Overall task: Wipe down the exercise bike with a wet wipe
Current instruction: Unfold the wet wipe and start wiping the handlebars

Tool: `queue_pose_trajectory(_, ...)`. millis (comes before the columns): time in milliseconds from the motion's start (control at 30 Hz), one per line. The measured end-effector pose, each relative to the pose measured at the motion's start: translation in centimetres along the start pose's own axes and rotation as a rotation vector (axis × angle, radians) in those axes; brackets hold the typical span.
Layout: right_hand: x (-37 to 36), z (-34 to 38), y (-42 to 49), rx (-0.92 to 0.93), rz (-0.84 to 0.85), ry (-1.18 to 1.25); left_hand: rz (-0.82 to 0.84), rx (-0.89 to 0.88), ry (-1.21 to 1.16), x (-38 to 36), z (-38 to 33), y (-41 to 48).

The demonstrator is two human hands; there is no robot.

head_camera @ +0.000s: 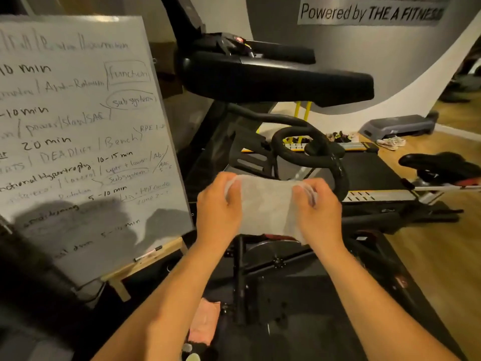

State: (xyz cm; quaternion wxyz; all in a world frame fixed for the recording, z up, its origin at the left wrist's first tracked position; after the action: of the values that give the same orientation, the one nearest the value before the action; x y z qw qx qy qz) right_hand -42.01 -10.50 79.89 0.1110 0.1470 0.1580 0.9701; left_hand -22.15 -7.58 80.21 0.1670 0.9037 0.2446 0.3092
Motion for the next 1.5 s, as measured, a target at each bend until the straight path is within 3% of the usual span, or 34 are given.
queue_pose_trajectory(100, 0.7, 0.0, 4.7, 0.110, 0.035, -0.054, -0.083, -0.039, 0.183, -1.6, -1.6, 2.7)
queue_pose_trajectory(233, -1.6, -4.0, 7.3, 0.216, 0.310, -0.671, 0.067, 0.040, 0.590, -4.9, -0.1, 4.6)
queue_pose_trajectory(300, -2.0, -4.7, 6.8, 0.372, 0.356, -0.583, 0.081, -0.105, 0.698, -5.9, 0.4, 3.6)
queue_pose_trajectory(367, -3.0, -4.9, 6.0, 0.486, 0.536, -0.509, 0.200, -0.264, 0.795, -6.8, 0.5, 2.4)
queue_pose_trajectory(433, -4.8, -5.5, 5.4, 0.542, 0.766, -0.668, 0.295, -0.389, 0.871, -7.4, 0.4, 1.6)
queue_pose_trajectory(500, -6.0, -5.8, 5.8, 0.639, 0.816, -0.824, 0.289, -0.478, 0.903, -7.4, 0.1, 1.6)
queue_pose_trajectory(600, -6.8, -6.3, 6.5, 0.736, 0.835, -0.853, 0.296, -0.595, 0.896, -7.7, 0.1, 1.9)
queue_pose_trajectory(667, -6.3, -6.5, 6.5, 0.786, 0.759, -0.802, 0.287, -0.642, 0.903, -8.1, 0.4, 1.6)
queue_pose_trajectory(767, -4.3, -7.6, 5.6, 0.861, 0.602, -0.737, 0.329, -0.546, 0.996, -10.3, -0.1, 0.5)
queue_pose_trajectory(833, -2.4, -9.5, 5.9, 0.821, 0.581, -0.697, 0.409, -0.514, 1.066, -13.3, -1.2, -0.9)
queue_pose_trajectory(1000, 2.1, -11.6, 7.4, 0.735, 0.503, -0.754, 0.428, -0.565, 1.085, -18.4, -2.9, -1.9)
queue_pose_trajectory(1233, -3.7, -7.2, 4.4, 0.752, 0.385, -0.636, 0.525, -0.632, 1.130, -10.3, -1.6, 1.1)
queue_pose_trajectory(1300, -6.5, -5.3, 3.7, 0.698, 0.408, -0.488, 0.425, -0.629, 1.065, -6.7, -1.6, 2.1)
queue_pose_trajectory(1367, -8.5, -3.7, 3.0, 0.682, 0.431, -0.378, 0.355, -0.557, 1.029, -3.9, -0.4, 3.0)
queue_pose_trajectory(1500, -8.1, -4.7, 3.1, 0.778, 0.471, -0.365, 0.392, -0.416, 0.891, -4.9, -0.2, 3.9)
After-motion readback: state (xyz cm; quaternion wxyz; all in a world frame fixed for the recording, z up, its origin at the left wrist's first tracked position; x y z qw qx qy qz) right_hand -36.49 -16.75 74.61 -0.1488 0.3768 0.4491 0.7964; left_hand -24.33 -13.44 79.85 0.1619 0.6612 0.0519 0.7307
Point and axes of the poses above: each hand's wrist, its own y-axis towards the middle knuckle, its own x-axis out of the back of the hand, z = x × y, the point moved 5 cm from there along y, towards the middle knuckle, and after that the axes turned 5 degrees about y, right-handed, at the moved point
